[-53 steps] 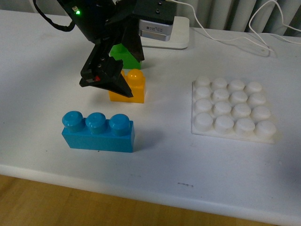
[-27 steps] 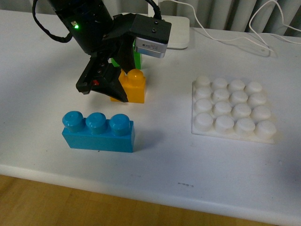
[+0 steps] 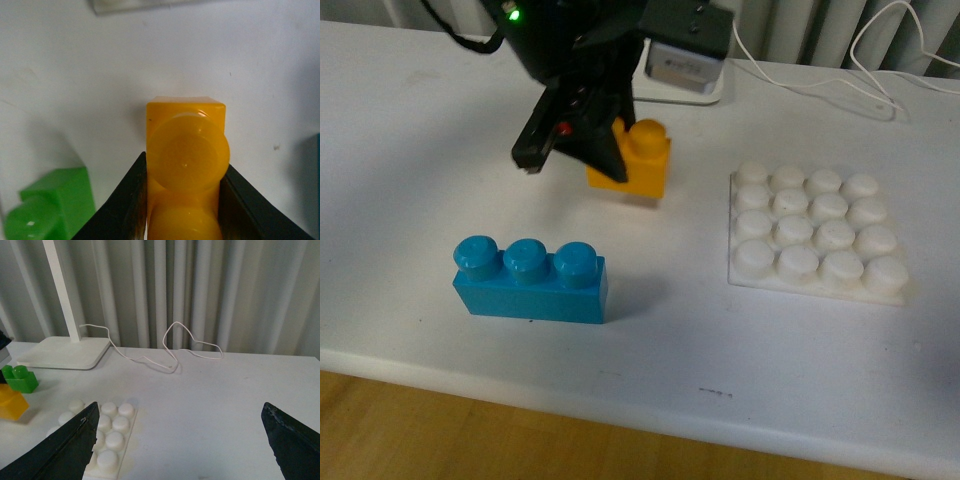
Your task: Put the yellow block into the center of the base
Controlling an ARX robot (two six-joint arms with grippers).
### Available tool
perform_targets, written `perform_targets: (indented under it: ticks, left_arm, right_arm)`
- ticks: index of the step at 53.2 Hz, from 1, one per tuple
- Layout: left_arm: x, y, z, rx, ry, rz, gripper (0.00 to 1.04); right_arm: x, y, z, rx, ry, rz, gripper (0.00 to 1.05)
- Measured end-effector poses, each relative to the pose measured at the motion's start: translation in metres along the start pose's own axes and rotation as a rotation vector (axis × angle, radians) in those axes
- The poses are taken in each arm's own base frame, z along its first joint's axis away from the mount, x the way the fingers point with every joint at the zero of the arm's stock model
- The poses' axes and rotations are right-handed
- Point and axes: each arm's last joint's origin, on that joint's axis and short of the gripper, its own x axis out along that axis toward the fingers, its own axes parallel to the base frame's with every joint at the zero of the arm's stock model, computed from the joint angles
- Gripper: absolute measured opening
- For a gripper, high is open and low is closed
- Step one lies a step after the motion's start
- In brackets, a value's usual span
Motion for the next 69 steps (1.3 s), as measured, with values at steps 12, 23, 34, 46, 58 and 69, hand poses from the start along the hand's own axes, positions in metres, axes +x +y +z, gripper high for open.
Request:
perform_targets:
  ticks: [12,23,34,46,58,69]
  left_arm:
    - [-0.009,0.010,0.046,0.042,-0.041,0.074,0.32]
    - [-0.007,0.013,0.080,0.049,-0.080,0.096,0.32]
    - [0.014,0.009,0.097,0.028,-0.097,0.064,0.32]
    - [0.031,0.011,0.105,-0.016,-0.125,0.066,0.32]
    - [0.040,0.015,0.109,-0.047,-0.159,0.065,0.32]
    - [0.051,0.013,0.114,-0.047,-0.162,0.037,0.32]
  right_arm:
    - [0.000,0.000,0.000,0.000,0.000,0.000,0.95]
    - [0.000,0.000,0.000,0.000,0.000,0.000,0.95]
    - [0.000,0.000,0.000,0.000,0.000,0.000,0.95]
    - [0.000,0.000,0.000,0.000,0.000,0.000,0.95]
    - [0.000,0.000,0.000,0.000,0.000,0.000,0.95]
    - [0.000,0.000,0.000,0.000,0.000,0.000,0.95]
